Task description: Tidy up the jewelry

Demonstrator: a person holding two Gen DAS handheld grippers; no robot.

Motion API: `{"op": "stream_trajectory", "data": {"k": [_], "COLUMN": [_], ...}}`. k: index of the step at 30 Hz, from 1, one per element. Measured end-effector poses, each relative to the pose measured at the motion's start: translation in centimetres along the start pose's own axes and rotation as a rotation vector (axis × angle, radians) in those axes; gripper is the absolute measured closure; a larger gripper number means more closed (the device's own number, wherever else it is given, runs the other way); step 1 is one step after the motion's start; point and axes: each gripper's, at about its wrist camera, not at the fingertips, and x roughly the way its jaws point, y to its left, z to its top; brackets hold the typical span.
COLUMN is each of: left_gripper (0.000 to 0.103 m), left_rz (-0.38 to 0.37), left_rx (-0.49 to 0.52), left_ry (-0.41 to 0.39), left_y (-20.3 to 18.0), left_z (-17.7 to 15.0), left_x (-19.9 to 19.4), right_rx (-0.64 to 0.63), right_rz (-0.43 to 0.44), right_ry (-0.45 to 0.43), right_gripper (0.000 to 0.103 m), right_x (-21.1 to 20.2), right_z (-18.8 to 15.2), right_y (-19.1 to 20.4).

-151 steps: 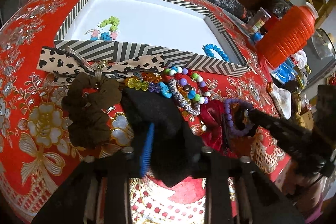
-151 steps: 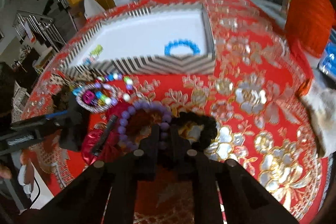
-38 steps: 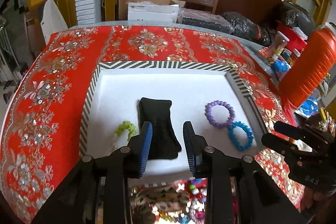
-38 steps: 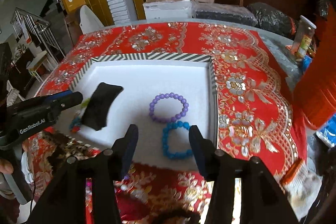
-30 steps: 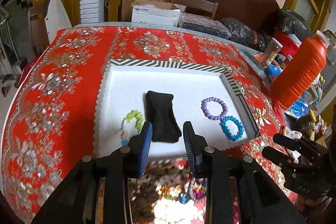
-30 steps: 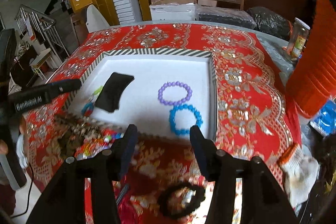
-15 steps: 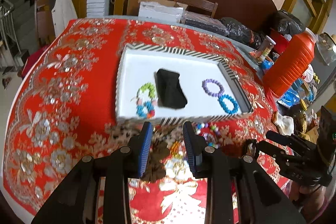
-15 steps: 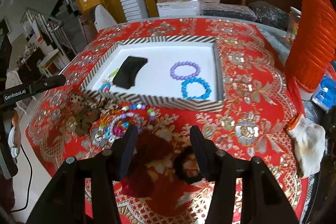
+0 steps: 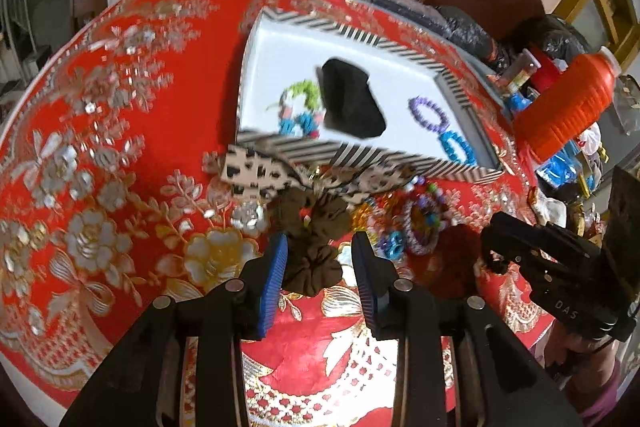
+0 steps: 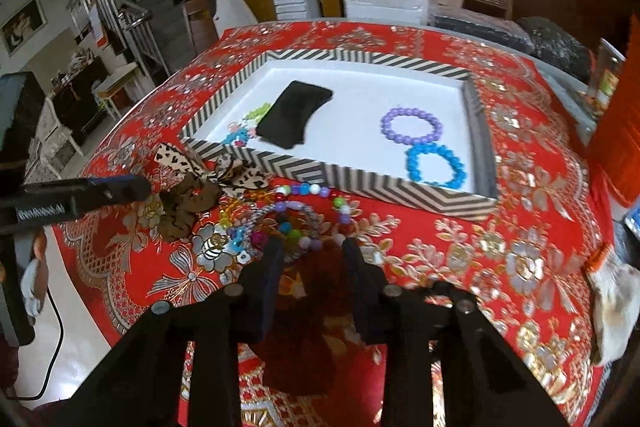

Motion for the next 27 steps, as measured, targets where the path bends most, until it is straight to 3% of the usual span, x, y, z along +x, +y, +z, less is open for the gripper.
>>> {"op": "stream_trajectory", "data": {"k": [11,19,27], "left_gripper": [0.082,0.082,0.082], "left_rz": [-0.006,0.003,0.013], "left_rx": [-0.018,-0.021,-0.026], "left_ry": [0.006,0.020,0.027], "left_y": [0.5,0.6,0.7], "left_z": [0.4,0.3,0.3], "left_x": [2.2,3.2,3.6], "right_rx": [-0.092,-0.100,-0.061], "right_rz": [0.029,0.025,0.053], "right_ry": [0.076,0.106,0.079], "right_gripper": [0.073,0.092,0.092], "right_x": [4.6,6.5,5.6], "right_z": [1.2,1.6,1.6], "right_y": [2.0,1.8,1.0]}}
